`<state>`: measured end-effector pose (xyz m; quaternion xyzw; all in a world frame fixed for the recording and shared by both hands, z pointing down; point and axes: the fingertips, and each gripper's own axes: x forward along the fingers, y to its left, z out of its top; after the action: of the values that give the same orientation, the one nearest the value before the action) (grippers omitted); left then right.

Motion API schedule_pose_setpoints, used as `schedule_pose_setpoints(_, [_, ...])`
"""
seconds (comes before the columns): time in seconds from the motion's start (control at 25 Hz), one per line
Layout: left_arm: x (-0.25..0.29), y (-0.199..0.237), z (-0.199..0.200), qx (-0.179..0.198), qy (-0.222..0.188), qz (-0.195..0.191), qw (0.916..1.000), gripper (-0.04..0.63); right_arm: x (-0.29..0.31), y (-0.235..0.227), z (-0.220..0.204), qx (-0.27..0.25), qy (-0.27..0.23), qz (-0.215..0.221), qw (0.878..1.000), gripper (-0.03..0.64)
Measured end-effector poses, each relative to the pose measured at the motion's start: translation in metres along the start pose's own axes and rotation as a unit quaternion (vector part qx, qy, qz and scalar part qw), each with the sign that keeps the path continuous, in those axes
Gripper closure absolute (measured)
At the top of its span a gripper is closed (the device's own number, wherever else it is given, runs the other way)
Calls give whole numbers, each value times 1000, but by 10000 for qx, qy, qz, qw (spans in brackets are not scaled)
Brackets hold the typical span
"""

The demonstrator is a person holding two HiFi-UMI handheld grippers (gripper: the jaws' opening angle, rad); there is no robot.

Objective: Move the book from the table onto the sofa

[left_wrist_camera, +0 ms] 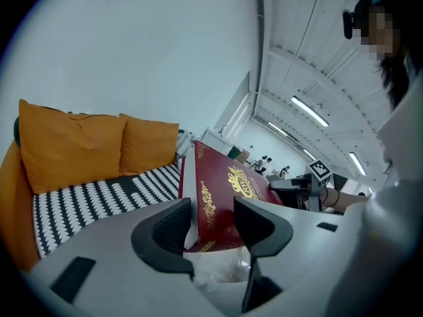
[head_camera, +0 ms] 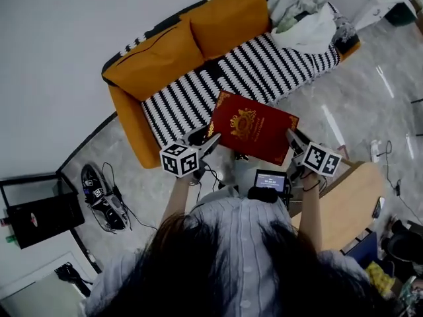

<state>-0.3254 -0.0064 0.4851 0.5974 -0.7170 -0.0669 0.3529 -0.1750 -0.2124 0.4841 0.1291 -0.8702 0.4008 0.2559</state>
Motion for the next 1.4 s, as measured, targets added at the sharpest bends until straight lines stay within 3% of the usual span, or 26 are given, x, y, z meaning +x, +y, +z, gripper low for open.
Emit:
schedule_pose_setpoints(0.52, [4,88,35,-627,-270,795,9945,383,130,35,53,-531,613,696,9943,472])
schedule_pose_setpoints(0.92, [-29,140,30,-1189,-498,1363,9823,387,199,77,44,-784,1311,992,9833,476])
schedule_pose_setpoints(1.16, [-49,188,34,-1408,-609,1419,9779,388,245,108,33,-852,1562,946,9795,476])
schedule_pose_setpoints(1.4, [-57,243,35,-1549,-402,1222,9795,390,291,128,19,-792,1717,711,9794,477])
